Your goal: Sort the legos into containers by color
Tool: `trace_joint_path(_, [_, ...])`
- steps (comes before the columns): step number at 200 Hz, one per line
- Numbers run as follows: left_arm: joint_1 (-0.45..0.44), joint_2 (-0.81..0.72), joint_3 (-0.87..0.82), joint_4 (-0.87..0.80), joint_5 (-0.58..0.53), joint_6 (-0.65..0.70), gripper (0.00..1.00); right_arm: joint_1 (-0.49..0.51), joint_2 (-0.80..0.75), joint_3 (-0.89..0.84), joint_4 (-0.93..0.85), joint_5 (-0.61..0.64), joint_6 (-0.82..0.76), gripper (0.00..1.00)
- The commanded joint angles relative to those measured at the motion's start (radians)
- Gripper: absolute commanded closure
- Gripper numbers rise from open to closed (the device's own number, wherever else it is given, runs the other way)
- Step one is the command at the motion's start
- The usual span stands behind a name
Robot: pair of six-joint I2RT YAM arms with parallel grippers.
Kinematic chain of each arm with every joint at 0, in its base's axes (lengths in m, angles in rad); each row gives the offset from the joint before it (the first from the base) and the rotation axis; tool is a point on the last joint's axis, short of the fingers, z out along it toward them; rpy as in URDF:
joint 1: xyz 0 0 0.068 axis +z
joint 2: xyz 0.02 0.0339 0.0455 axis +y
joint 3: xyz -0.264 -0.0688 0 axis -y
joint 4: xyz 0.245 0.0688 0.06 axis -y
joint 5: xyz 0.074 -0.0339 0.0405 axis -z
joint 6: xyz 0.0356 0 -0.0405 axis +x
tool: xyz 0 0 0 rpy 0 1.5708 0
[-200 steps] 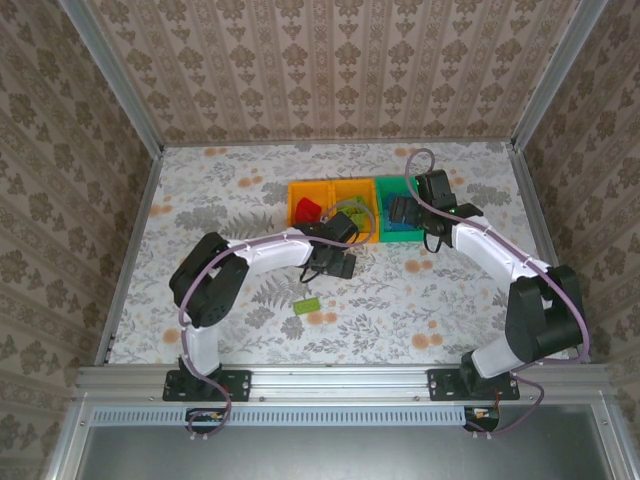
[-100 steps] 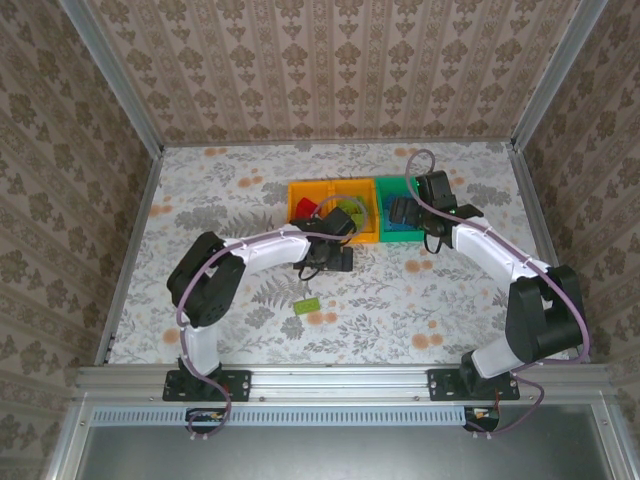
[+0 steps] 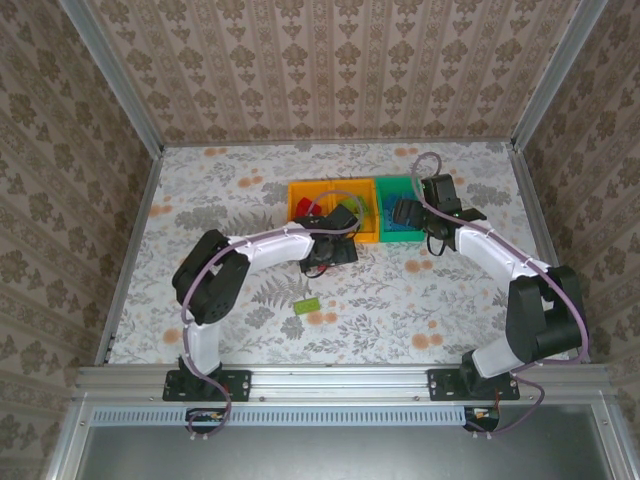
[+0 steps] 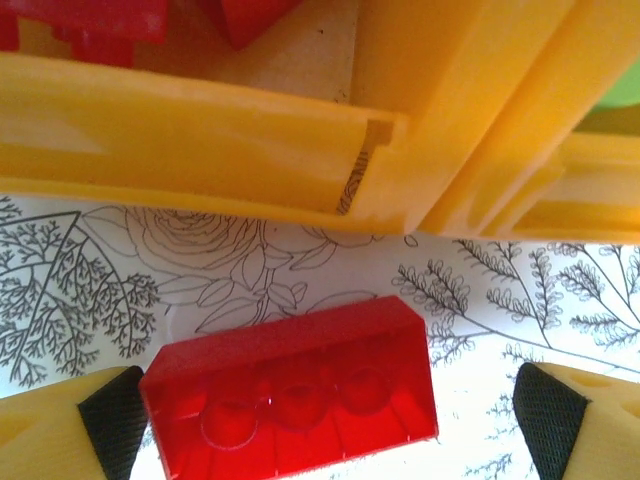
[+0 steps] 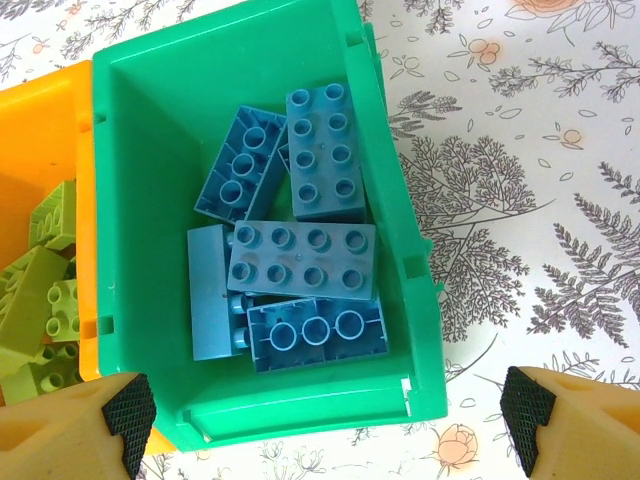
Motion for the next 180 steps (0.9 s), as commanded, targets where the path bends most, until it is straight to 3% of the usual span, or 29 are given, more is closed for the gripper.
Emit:
trace_joint_path(1, [0.004,0.037,0.034,-0.033,-0.022,-0.031,0.07,-0.013,-0.037,-0.020,0.028,-0.028,0.018,0.07])
trace_joint_path(101, [0.010,0.026,0.001,-0.004,-0.010,0.066,0.41,-0.040,-0.075,-0.069,0.034,-0.059,0.021,0.08])
trace_joint_path(135, [0.007,-0.067,-0.005,-0.033,-0.046,0.130,0.42,-0.013,-0.095,-0.105,0.049,-0.062,0.017,0.10])
trace_joint_path(180, [0.016,-0.225,-0.006,-0.075,-0.109,0.235,0.40,0.125,-0.219,-0.199,0.060,0.048,0.013,0.10])
